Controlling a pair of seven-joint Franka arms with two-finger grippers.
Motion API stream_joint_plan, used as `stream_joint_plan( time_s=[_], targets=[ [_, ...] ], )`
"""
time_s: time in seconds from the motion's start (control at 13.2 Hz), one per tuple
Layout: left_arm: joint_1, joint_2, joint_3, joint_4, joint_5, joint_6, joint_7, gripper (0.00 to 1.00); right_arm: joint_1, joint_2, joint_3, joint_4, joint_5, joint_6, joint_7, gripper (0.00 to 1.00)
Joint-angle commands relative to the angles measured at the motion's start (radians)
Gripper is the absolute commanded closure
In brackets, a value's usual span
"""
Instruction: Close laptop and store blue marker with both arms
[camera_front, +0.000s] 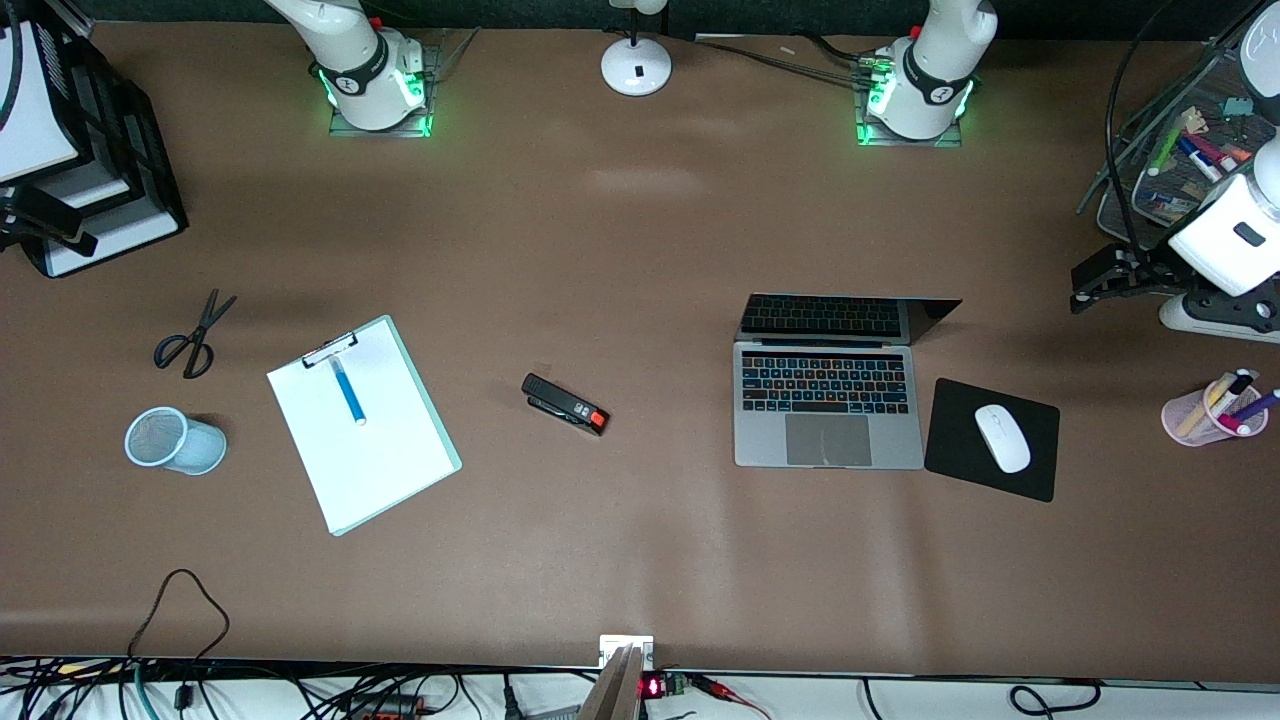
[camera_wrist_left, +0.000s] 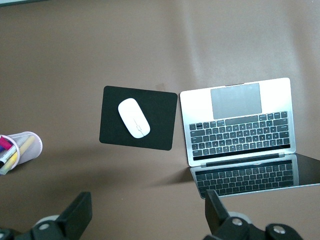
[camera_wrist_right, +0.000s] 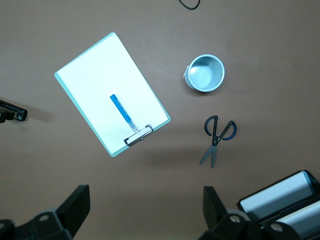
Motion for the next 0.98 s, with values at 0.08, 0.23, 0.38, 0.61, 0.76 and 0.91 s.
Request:
stream_joint_plan(
  time_s=[0.08,0.23,0.38,0.61,0.76,0.91],
  targets=[
    [0.004,0.016,-0.002,0.035,-0.009,-0.02,0.02,0.0,-0.007,0.008,0.0,0.022,0.015,-0.011,-0.019,0.0],
    [0.004,0.016,-0.002,0.035,-0.009,-0.02,0.02,0.0,-0.007,0.01,0.0,0.022,0.016,-0.01,-0.015,0.0],
    [0.004,0.016,-0.002,0.035,-0.009,-0.02,0.02,0.0,-0.007,0.025,0.0,0.021,0.021,-0.005,-0.011,0.0],
    [0.004,0.016,-0.004,0.035,-0.009,-0.022,0.023,0.0,0.005,0.075,0.004,0.004,0.051,0.012,-0.018,0.0],
    [-0.006,0.016,-0.005,0.035,-0.009,-0.02,0.028,0.0,0.016,0.106,0.012,-0.012,0.051,0.047,-0.043,0.0],
    [-0.003,0.016,-0.005,0.035,-0.009,-0.02,0.034,0.0,0.035,0.152,0.012,-0.015,0.051,0.061,-0.106,0.0]
  ],
)
